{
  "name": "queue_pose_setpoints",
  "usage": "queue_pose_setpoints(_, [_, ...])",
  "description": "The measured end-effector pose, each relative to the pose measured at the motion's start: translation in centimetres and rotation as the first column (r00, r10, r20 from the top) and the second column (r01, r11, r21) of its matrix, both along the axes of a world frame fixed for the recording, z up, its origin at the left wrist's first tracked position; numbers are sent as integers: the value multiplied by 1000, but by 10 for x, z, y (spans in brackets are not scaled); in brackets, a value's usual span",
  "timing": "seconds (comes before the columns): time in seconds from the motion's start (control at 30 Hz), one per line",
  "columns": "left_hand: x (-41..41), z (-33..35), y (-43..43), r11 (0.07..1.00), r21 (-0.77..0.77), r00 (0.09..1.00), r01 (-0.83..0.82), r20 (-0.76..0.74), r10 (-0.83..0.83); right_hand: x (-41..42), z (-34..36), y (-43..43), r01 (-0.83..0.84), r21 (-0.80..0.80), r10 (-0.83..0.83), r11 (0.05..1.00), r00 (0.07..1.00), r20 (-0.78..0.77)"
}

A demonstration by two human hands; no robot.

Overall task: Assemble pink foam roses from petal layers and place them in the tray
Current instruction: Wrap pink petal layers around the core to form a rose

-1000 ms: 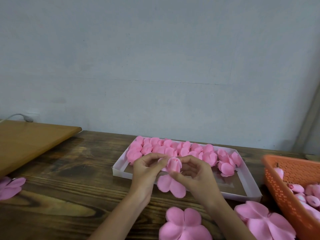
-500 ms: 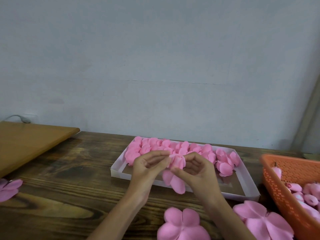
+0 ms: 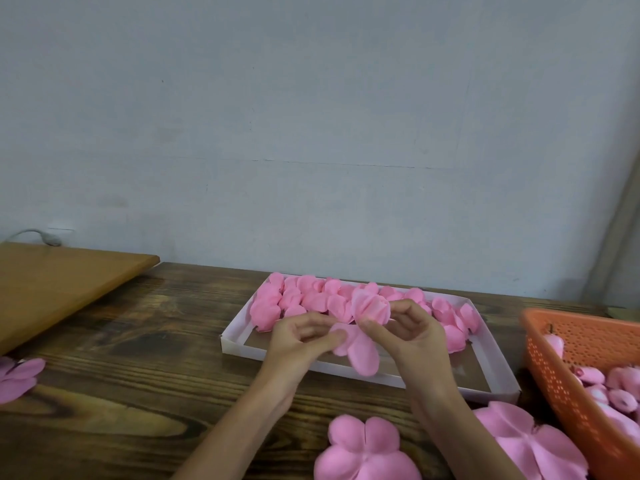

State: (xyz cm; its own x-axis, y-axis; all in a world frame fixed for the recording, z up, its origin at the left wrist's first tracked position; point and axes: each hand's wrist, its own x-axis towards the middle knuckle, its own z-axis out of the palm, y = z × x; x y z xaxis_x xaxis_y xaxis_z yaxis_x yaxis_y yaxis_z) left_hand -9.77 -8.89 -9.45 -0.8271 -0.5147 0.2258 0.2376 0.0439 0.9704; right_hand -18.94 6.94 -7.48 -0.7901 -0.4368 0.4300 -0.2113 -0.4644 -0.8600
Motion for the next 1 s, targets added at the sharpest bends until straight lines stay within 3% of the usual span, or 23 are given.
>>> queue_pose_setpoints(0.17, [-3,-1,-1,974,227,996,-10,-88,30,3,1,1,-71,53,71,996,997,-3])
queue_pose_setpoints(0.4, [-3,-1,1,980,194,990,-29,-128,55,10,1,-2,-75,143,83,987,995,-51])
queue_pose_setpoints(0.53, [-3,-1,4,955,295,986,-6,-157,55,17,1,-6,-66,162,79,985,994,-76])
queue_pose_setpoints(0.67, [-3,0,7,897,442,988,-8,-132,74,23,-1,-11,-70,147,82,987,994,-71])
queue_pose_setpoints(0.87, [-9,-4,12,860,505,989,-74,-71,126,31,-13,-22,-118,189,135,975,988,-79])
queue_pose_setpoints(1.0, [-8,-5,17,824,566,998,-22,-39,54,34,-21,-27,-65,285,114,956,980,-160])
